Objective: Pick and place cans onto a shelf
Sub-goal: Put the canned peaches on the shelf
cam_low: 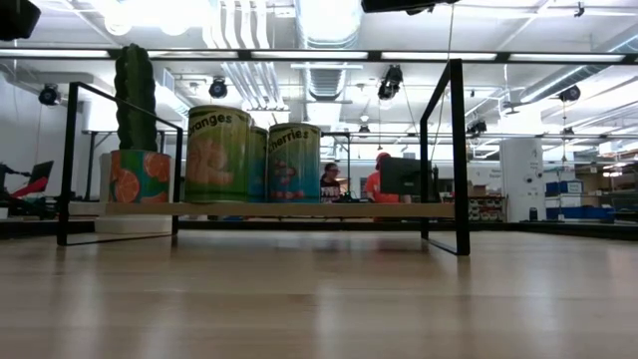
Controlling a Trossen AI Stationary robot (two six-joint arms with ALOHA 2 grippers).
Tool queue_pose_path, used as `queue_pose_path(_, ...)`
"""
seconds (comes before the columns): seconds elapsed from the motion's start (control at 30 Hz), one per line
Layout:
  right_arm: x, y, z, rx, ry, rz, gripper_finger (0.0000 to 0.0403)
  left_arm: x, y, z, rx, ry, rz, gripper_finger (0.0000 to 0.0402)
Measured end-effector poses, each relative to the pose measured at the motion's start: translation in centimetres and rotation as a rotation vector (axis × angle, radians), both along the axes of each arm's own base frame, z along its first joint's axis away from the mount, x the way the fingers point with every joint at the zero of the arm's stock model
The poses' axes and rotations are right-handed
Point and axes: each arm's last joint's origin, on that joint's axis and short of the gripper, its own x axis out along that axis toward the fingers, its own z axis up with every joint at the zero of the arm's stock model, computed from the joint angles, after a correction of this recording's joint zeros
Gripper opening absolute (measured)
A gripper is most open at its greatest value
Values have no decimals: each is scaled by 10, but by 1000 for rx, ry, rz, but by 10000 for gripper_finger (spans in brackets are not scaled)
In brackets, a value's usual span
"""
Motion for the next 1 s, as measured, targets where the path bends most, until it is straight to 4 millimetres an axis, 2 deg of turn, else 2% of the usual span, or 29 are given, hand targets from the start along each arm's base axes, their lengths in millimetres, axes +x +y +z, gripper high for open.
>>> queue_pose_path(0.2, -1, 0, -2, 11, 17, -8, 13, 0, -3, -2, 0, 24, -36, 337)
queue_pose_path(0.33, -1, 0, -2, 13, 16, -9, 13, -2, -5, -4, 5, 28, -49, 373)
queue_pose_path(1.0, -1, 0, -2, 22, 18, -13, 13, 1, -16, -17, 86, 63, -56, 361)
